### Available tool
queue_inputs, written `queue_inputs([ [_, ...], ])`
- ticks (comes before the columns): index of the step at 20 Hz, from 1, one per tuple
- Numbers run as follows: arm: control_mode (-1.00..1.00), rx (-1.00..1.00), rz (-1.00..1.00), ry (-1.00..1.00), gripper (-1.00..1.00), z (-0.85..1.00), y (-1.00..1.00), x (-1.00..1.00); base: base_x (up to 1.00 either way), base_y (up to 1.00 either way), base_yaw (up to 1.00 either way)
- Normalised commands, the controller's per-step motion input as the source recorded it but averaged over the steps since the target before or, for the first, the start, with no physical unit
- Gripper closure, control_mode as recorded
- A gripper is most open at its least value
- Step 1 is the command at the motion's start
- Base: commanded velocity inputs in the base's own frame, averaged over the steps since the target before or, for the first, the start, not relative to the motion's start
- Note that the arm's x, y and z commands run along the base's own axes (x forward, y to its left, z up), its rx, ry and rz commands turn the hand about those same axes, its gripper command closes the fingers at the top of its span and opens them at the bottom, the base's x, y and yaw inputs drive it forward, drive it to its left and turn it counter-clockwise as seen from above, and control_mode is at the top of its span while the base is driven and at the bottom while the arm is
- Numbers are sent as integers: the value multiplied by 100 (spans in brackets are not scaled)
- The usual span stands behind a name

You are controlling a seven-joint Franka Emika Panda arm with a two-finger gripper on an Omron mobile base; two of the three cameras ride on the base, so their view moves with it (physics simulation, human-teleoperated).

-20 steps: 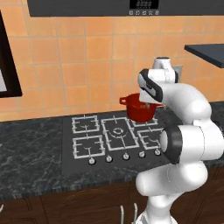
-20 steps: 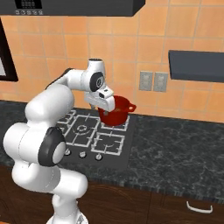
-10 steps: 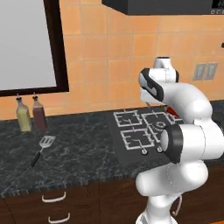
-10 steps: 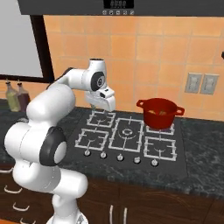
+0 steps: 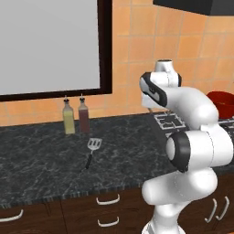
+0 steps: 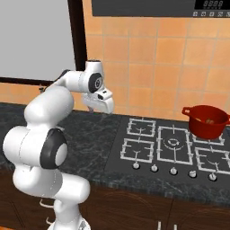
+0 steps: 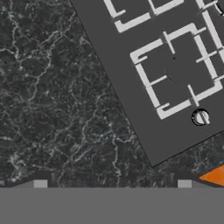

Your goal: Put the bell pepper and squash in the pot. Retrieve the spatula and lightly stir the vegetables in the pot.

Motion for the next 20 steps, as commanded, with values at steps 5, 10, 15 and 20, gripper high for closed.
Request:
queue_inputs([
  [5, -100, -6, 68, 19, -100, -3, 38, 0, 0, 0, 0],
  [10, -100, -8, 87, 15, -100, -19, 37, -2, 0, 0, 0],
  [15, -100, -10, 90, 13, -100, -41, 64, -42, 0, 0, 0],
  [20, -100, -12, 85, 20, -100, -33, 76, -61, 0, 0, 0],
])
